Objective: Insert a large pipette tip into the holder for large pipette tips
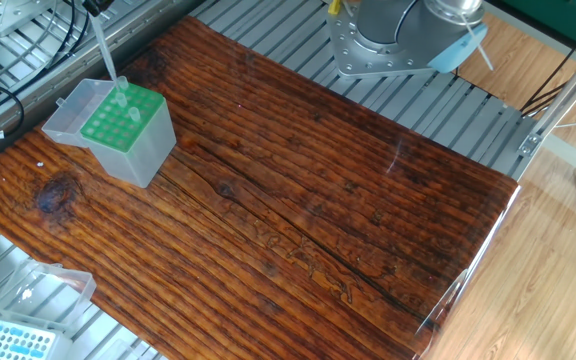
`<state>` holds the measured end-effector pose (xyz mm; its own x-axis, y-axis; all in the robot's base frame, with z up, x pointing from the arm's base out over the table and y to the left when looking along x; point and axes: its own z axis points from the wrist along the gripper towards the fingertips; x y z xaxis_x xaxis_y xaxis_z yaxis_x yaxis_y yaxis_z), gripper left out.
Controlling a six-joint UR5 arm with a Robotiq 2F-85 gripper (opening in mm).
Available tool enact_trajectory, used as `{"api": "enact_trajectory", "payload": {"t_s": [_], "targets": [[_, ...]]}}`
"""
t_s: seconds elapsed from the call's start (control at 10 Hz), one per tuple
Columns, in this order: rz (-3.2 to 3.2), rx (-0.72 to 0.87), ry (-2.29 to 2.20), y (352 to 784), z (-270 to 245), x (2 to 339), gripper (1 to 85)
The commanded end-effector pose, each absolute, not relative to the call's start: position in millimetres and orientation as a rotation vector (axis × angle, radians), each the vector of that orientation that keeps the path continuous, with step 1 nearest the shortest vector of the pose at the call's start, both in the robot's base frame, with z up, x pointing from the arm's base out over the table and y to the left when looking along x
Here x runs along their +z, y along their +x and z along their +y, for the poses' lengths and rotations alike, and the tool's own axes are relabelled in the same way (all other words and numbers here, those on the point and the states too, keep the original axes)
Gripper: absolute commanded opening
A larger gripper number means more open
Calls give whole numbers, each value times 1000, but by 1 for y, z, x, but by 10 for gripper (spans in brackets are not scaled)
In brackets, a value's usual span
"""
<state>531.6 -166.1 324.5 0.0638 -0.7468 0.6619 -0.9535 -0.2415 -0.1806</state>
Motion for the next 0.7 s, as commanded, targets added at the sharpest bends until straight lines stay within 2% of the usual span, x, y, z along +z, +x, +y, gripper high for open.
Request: {"api": "enact_trajectory", "payload": {"t_s": [0.0,0.6], "targets": [[-1692,933,2105,529,-164,315,10],[-1631,922,2148,532,-161,316,10]]}}
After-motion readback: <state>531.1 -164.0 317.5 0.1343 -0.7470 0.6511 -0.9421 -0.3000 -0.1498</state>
